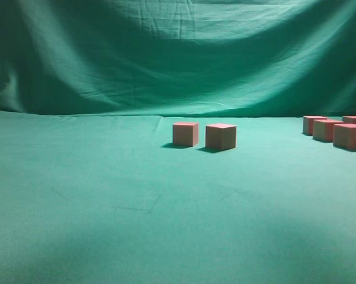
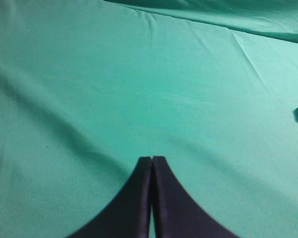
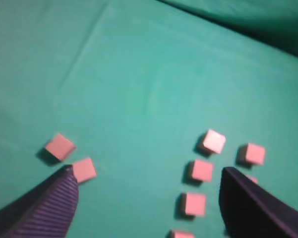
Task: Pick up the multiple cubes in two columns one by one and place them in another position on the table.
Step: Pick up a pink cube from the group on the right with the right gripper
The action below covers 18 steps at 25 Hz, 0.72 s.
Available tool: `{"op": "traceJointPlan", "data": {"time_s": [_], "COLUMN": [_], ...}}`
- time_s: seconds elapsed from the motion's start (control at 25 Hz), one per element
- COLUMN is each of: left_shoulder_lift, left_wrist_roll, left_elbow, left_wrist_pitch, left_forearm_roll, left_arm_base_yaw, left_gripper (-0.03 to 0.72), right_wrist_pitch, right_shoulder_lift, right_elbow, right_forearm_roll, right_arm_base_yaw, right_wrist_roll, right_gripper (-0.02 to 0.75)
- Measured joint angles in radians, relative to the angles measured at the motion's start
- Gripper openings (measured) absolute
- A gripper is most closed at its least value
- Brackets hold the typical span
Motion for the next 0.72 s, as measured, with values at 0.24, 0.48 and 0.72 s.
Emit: {"op": "traceJointPlan", "data": {"time_s": [0.24, 0.48, 0.72], "left_shoulder_lift": [0.000, 0.000, 0.000], "left_wrist_roll": [0.000, 0.000, 0.000], "left_elbow": [0.000, 0.000, 0.000], "left_wrist_pitch": [0.000, 0.000, 0.000], "left_forearm_roll": [0.000, 0.000, 0.000], "left_arm_base_yaw": [0.000, 0.000, 0.000], "left_gripper": [0.000, 0.000, 0.000], "right_wrist_pitch": [-0.002, -0.169, -0.465], "right_shoulder_lift": [-0.094, -0.094, -0.094], "right_elbow": [0.386, 0.697, 0.838], "right_forearm_roll": [0.049, 0.124, 0.134], "right_arm_base_yaw": [-0.174, -0.266, -0.272], "right_wrist_roll": [0.037, 0.037, 0.024], "right_gripper": [0.574, 0.574, 0.574]}}
